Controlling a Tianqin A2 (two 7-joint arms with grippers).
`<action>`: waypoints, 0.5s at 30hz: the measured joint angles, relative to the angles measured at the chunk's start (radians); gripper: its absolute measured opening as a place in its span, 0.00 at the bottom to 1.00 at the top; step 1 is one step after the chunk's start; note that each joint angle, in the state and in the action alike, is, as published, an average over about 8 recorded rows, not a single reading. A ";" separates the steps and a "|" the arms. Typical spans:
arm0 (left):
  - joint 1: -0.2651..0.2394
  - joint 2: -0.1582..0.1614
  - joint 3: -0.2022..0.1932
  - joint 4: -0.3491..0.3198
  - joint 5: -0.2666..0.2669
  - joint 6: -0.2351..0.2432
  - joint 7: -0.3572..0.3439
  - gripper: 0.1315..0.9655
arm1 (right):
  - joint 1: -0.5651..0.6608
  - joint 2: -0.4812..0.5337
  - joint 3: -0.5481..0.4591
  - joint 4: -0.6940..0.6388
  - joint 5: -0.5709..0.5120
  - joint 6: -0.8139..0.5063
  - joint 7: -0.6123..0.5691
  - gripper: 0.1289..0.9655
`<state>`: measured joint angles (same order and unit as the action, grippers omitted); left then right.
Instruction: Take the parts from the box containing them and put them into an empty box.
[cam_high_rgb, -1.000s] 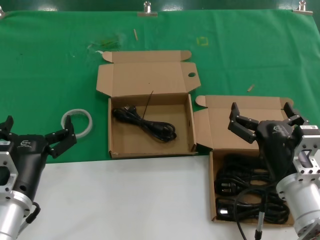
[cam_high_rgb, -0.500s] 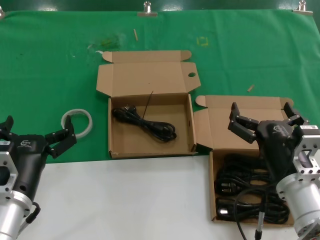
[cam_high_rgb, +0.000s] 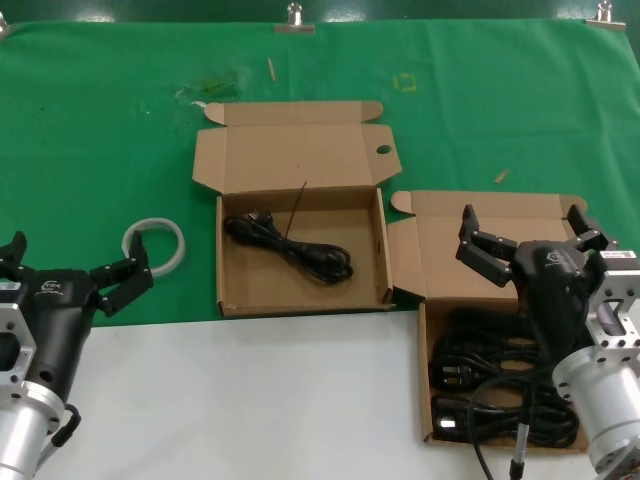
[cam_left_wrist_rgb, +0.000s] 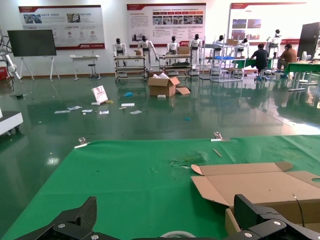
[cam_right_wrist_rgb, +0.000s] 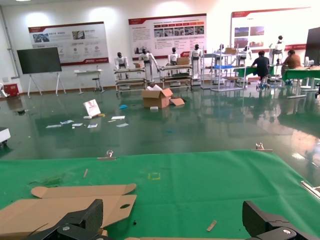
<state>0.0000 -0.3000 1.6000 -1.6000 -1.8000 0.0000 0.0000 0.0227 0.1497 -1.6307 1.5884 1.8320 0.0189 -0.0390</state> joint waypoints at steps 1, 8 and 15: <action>0.000 0.000 0.000 0.000 0.000 0.000 0.000 1.00 | 0.000 0.000 0.000 0.000 0.000 0.000 0.000 1.00; 0.000 0.000 0.000 0.000 0.000 0.000 0.000 1.00 | 0.000 0.000 0.000 0.000 0.000 0.000 0.000 1.00; 0.000 0.000 0.000 0.000 0.000 0.000 0.000 1.00 | 0.000 0.000 0.000 0.000 0.000 0.000 0.000 1.00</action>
<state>0.0000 -0.3000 1.6000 -1.6000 -1.8000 0.0000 0.0000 0.0227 0.1497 -1.6307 1.5884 1.8320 0.0189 -0.0390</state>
